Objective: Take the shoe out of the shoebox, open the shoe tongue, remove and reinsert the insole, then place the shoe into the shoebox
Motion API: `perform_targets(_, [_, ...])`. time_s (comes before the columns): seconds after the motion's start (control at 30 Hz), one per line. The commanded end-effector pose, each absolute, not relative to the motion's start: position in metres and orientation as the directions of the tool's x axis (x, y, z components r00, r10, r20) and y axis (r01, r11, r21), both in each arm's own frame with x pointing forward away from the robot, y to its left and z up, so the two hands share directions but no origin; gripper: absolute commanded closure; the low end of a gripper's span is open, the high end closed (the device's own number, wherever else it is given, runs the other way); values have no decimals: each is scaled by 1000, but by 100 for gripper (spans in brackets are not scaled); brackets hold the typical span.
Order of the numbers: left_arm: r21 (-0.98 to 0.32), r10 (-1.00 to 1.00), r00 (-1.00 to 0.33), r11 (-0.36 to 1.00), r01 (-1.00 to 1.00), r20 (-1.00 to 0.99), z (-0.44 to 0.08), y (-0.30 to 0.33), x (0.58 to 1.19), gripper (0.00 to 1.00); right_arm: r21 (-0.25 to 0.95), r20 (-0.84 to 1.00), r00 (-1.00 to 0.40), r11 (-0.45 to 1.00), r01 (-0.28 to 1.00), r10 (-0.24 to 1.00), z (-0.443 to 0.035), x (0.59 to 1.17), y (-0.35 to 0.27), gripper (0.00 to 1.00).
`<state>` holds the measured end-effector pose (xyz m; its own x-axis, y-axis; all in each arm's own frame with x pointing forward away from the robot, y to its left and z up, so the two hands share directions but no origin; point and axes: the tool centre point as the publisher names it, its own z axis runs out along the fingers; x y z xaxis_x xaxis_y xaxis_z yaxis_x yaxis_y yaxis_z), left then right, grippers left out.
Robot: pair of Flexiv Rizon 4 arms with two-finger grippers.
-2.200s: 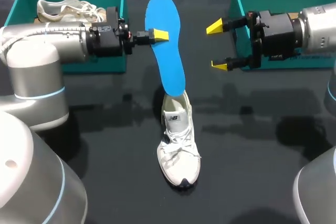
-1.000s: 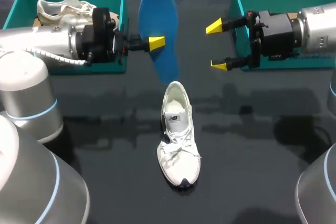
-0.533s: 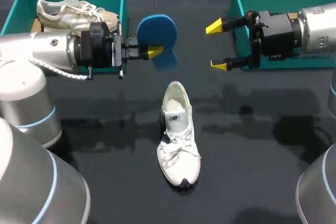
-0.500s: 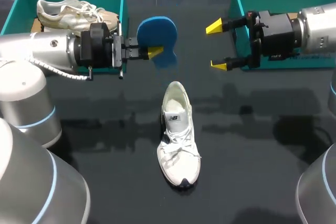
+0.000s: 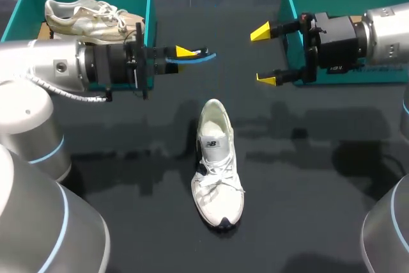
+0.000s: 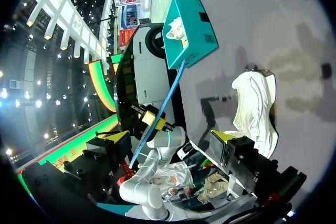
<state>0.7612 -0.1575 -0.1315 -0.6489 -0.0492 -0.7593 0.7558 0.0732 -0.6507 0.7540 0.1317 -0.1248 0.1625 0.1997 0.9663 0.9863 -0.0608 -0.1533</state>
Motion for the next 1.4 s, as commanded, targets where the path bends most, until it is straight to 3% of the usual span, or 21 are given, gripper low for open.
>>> perform_targets(0.03, [-419, -38, -418, 144, 896, -908, -132, -158, 755, 100, -154, 966, 163, -64, 986, 201, -125, 753, 133, 0])
perform_targets(0.13, [-419, -38, -418, 144, 896, -908, -132, -158, 755, 100, -154, 966, 163, -64, 986, 201, -125, 753, 133, 0])
perform_targets(0.43, [-118, 14, -123, 202, 972, -992, -137, -162, 757, 100, -154, 966, 163, -64, 986, 201, -125, 753, 133, 0])
perform_targets(0.8, [-141, -8, -143, 187, 972, -990, -134, -163, 766, 100, -154, 966, 163, -64, 986, 201, -125, 753, 133, 0])
perform_targets(1.4, [-71, 40, -80, 197, 978, -996, -134, -182, 792, 100, -70, 984, 82, -80, 994, 156, -146, 751, 167, 0])
